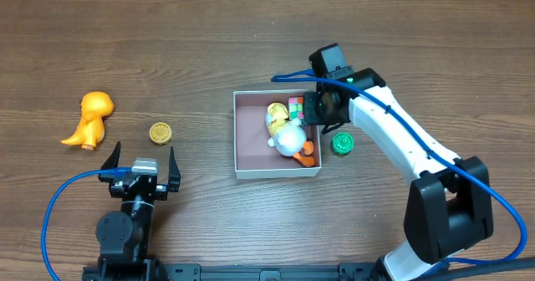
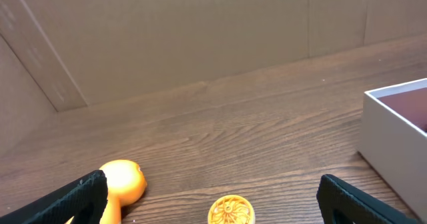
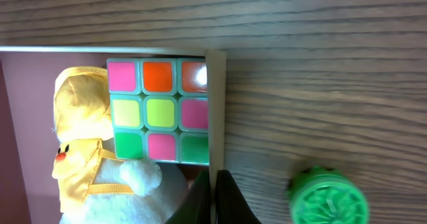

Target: Pack container

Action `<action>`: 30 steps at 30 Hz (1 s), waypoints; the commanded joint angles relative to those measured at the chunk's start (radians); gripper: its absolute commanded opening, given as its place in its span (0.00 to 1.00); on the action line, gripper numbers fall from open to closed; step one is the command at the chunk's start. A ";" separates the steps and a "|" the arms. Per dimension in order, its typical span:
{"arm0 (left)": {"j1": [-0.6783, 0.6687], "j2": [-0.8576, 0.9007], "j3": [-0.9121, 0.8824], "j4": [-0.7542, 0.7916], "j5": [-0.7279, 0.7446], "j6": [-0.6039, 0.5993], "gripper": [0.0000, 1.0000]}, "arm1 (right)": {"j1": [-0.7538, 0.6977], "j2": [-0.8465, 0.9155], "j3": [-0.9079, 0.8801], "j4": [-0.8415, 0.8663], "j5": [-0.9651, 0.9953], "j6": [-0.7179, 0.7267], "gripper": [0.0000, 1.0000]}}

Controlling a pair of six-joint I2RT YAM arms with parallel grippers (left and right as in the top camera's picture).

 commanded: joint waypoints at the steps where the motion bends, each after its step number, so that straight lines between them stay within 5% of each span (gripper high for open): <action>1: 0.010 0.000 -0.004 0.000 -0.010 -0.010 1.00 | 0.044 0.002 0.003 0.022 -0.010 0.056 0.06; 20: 0.010 0.000 -0.004 0.000 -0.010 -0.010 1.00 | 0.053 0.002 0.003 0.035 0.027 0.180 0.07; 27: 0.010 0.000 -0.004 0.000 -0.010 -0.010 1.00 | 0.053 0.002 0.003 0.032 0.027 0.135 0.19; 30: 0.010 0.000 -0.004 0.000 -0.010 -0.010 1.00 | 0.051 0.002 0.005 0.027 0.027 0.135 0.33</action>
